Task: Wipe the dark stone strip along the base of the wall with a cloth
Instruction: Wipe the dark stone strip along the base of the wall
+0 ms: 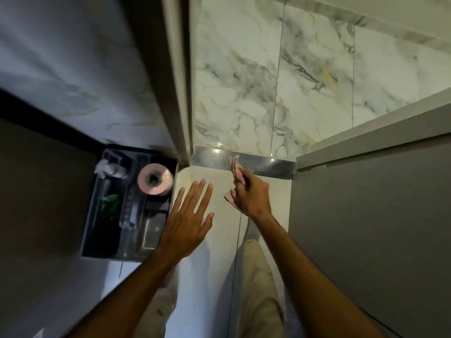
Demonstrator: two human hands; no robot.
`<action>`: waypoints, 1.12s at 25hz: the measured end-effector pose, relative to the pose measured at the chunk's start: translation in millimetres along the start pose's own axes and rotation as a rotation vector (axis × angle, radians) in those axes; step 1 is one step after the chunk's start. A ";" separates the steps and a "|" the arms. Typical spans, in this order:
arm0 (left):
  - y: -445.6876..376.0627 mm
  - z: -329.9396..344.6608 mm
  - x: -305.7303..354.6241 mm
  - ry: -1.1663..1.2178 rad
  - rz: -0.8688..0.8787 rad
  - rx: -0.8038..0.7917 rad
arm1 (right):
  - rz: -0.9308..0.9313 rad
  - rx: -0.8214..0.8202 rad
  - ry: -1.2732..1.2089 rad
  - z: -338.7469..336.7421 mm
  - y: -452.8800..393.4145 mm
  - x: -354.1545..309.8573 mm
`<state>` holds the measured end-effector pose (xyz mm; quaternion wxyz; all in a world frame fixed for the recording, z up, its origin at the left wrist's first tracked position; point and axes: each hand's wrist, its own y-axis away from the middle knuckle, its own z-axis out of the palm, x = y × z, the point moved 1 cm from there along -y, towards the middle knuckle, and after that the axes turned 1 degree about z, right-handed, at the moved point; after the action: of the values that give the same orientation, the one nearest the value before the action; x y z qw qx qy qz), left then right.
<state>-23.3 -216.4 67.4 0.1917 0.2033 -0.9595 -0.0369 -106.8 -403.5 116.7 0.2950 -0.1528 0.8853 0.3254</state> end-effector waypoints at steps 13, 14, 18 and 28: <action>-171.3 322.8 -33.4 -0.091 -0.236 -0.183 | -0.110 -0.308 0.279 111.6 -297.1 194.6; -183.5 355.4 -52.5 -0.111 -0.243 -0.182 | -0.144 -0.312 0.316 138.1 -320.2 212.7; -201.3 471.0 -112.8 -0.167 -0.354 -0.151 | -0.298 -0.258 0.440 233.3 -390.1 261.4; -188.4 603.5 -165.0 -0.181 -0.384 0.155 | -0.528 0.148 0.222 311.9 -456.4 337.5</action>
<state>-44.3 -326.3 -576.3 0.0783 0.3924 -0.9163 -0.0170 -26.8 -560.6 -506.5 0.2811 -0.3906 0.8631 0.1533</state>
